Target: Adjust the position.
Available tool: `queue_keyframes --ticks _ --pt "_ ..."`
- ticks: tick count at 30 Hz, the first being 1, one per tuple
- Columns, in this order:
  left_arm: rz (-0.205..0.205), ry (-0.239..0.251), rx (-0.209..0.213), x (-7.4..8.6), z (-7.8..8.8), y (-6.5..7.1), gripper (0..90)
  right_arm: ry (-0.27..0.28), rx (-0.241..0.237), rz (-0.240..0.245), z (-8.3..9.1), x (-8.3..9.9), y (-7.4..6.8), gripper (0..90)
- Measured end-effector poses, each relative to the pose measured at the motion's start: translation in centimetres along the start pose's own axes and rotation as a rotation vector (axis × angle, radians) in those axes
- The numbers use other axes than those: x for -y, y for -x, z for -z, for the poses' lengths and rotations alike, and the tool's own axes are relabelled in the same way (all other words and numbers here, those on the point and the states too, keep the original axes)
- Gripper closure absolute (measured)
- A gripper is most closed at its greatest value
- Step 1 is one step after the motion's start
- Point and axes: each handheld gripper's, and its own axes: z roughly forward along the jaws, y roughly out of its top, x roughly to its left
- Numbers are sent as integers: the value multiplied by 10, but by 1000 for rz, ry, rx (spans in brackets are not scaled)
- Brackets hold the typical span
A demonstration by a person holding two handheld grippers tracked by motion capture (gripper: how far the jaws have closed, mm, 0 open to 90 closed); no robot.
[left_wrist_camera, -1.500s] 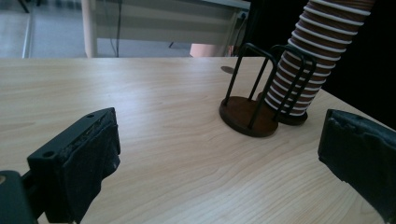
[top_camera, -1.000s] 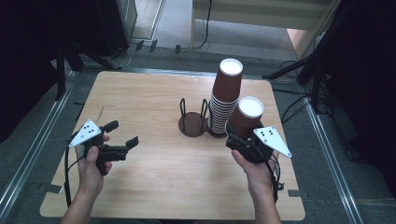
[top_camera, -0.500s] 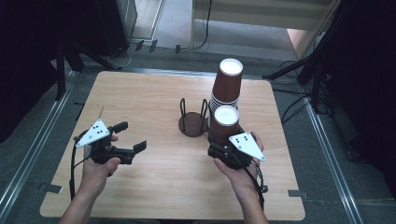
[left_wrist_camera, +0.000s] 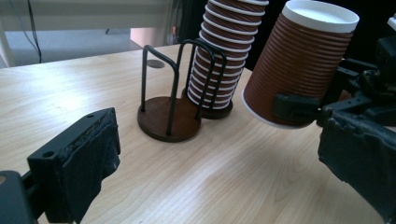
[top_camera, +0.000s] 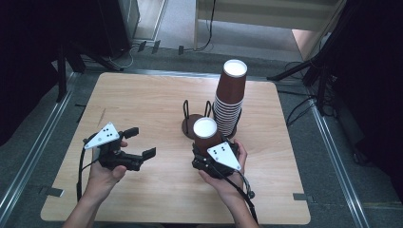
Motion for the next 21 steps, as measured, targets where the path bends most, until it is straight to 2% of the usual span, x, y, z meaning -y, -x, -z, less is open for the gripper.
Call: queue_keyframes --ticks 1,2,4,7,11,16,17,18,21 --pt "0 0 0 0 0 0 0 0 0 0 0 0 0 120" --pt "-9 -11 13 -1 -1 4 0 17 1 32 -1 2 -6 119" --pt "-19 -27 10 -3 -3 8 0 22 1 56 -2 4 -9 119" --pt "-27 -38 17 -3 -5 12 0 23 -4 70 -3 5 -13 120" --pt "-44 -48 34 -4 -7 16 0 24 6 121 -4 7 -19 120" --pt "-49 -95 53 -2 -15 21 2 42 1 195 -5 11 -29 121" --pt "-49 -95 53 -2 -15 21 4 42 1 195 -5 11 -29 121" --pt "-58 -110 45 -2 -17 23 20 44 -5 224 -5 13 -33 122" --pt "-66 -127 50 -2 -19 26 36 44 -14 243 -5 15 -37 122"
